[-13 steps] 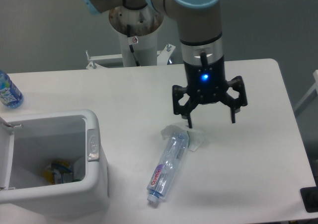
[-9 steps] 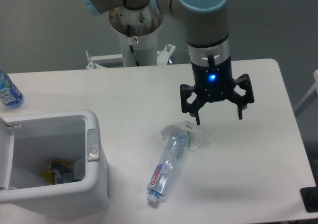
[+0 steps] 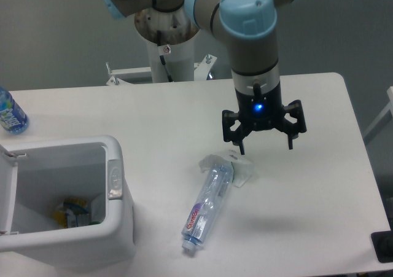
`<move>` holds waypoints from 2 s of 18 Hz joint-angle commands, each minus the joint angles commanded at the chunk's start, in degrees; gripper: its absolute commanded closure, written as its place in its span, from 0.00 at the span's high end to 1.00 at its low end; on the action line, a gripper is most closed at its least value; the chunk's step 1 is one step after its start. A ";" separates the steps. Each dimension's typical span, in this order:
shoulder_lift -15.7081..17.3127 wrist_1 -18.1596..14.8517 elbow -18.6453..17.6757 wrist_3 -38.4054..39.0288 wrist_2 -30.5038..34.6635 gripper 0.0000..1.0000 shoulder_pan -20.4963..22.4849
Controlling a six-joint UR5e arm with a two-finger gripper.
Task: Place the trash in the trash can
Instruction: 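Lower the open gripper toward the crumpled clear plastic bag, then close the gripper on the plastic bag and lift it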
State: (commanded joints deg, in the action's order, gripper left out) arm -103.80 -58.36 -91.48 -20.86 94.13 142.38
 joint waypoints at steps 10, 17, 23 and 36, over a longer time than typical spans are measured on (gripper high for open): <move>-6.15 0.17 -6.77 15.85 -0.62 1.00 -0.27; -8.70 4.57 -10.56 18.31 1.58 0.98 -0.26; -8.70 4.48 -10.47 18.57 2.20 0.42 -0.35; -4.49 3.34 -12.49 10.86 6.33 0.01 -0.27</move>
State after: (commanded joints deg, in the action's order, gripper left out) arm -108.29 -55.02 -103.98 -10.00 100.46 142.12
